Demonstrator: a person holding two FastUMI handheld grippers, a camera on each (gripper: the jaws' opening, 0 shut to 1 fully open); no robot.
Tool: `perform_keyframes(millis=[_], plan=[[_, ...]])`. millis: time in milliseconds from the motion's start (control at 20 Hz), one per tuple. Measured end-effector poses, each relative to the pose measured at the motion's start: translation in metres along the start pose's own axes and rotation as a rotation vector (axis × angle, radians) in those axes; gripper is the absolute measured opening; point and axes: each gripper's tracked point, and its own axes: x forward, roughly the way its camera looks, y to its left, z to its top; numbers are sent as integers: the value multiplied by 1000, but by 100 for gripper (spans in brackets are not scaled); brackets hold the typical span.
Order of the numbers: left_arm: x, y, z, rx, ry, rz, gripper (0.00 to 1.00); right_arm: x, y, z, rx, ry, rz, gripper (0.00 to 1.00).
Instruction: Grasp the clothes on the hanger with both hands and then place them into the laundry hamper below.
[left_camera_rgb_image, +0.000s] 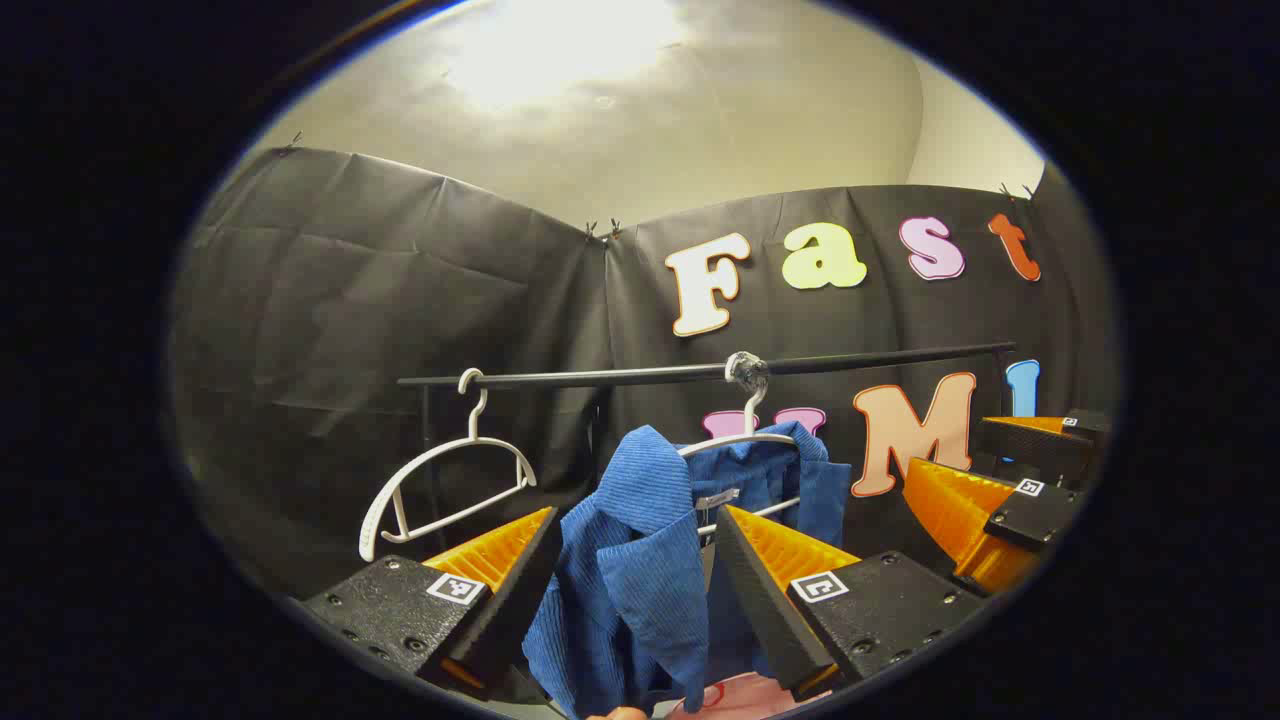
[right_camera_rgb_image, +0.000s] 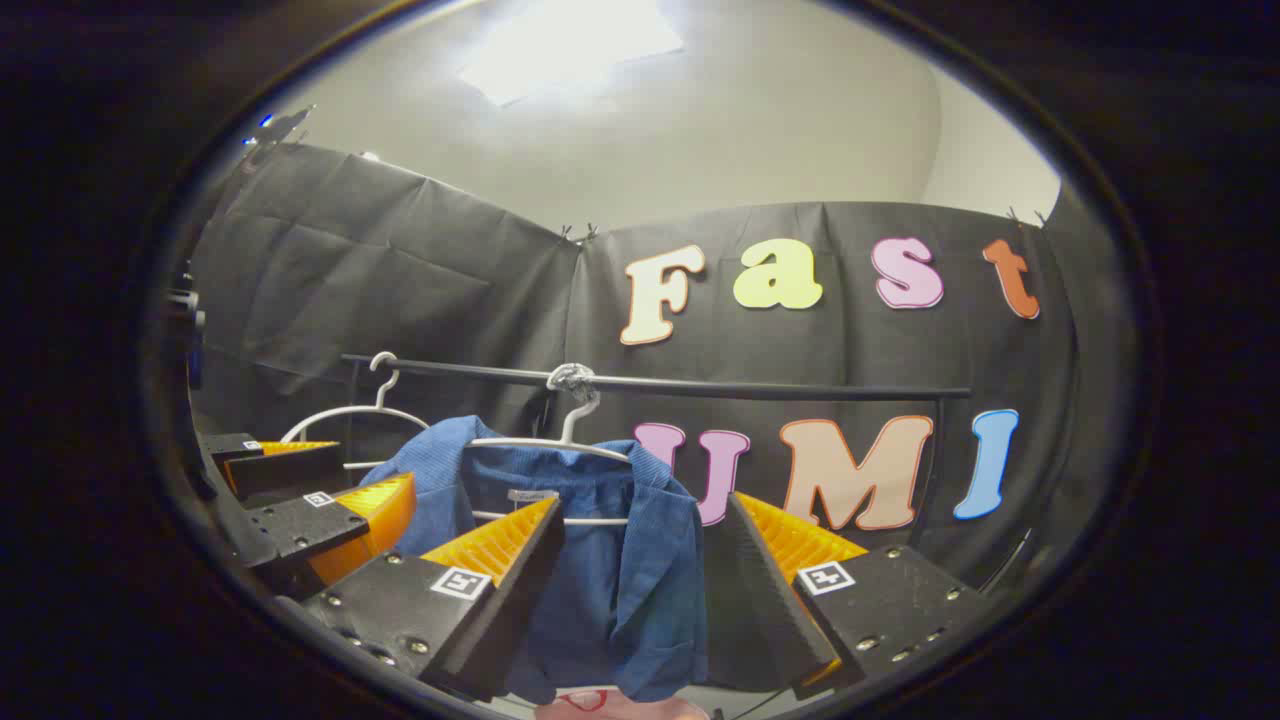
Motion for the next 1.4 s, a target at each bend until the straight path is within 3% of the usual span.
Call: perform_keyframes(millis=[750,1400], plan=[[-10,1,-3,19,8,-19,94,-15,3,-3,9,21,-14,93],[23,-20,-69,10,127,14,94,-18,-28,-12,-46,51,-71,93]])
